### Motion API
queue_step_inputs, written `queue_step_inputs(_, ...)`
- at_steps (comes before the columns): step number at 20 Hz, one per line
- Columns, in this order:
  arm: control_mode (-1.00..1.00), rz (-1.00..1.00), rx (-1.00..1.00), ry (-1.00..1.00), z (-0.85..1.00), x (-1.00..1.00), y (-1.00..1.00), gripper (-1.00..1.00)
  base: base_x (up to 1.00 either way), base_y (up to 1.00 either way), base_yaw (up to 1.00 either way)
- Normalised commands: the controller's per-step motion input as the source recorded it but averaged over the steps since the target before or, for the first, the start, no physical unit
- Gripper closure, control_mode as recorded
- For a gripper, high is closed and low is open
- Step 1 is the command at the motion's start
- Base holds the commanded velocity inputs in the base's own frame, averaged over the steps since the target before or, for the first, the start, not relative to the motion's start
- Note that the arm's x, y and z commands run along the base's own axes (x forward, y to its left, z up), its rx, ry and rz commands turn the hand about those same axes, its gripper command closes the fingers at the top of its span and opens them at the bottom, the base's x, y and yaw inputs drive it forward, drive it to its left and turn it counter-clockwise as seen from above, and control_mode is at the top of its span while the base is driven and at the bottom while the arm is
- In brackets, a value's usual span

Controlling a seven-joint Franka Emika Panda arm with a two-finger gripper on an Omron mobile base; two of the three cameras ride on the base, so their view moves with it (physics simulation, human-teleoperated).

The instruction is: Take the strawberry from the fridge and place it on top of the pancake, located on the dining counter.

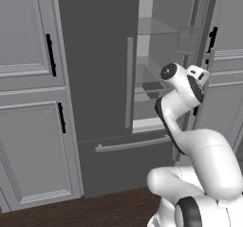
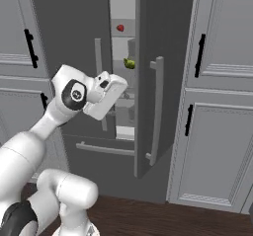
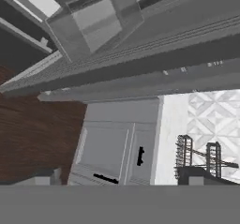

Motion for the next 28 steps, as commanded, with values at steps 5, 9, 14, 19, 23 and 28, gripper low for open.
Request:
queue_step_inputs(5,-1.0,0.16,-0.34,0.56,-0.09,0.68,0.45,-1.0,0.0,0.0,0.0)
queue_step_inputs(9,-1.0,0.18,-0.26,0.52,-0.08,0.5,0.09,-1.0,0.0,0.0,0.0)
queue_step_inputs(14,-1.0,0.1,-0.04,0.27,-0.02,0.47,-0.23,-1.0,0.0,0.0,0.0)
queue_step_inputs(19,-1.0,0.0,0.0,0.08,-0.01,0.63,-0.19,-1.0,0.0,0.0,0.0)
queue_step_inputs(23,-1.0,0.04,0.0,0.07,-0.06,0.56,-0.29,-1.0,0.0,0.0,0.0)
queue_step_inputs(28,-1.0,0.04,0.0,0.03,-0.04,0.23,-0.61,-1.0,0.0,0.0,0.0)
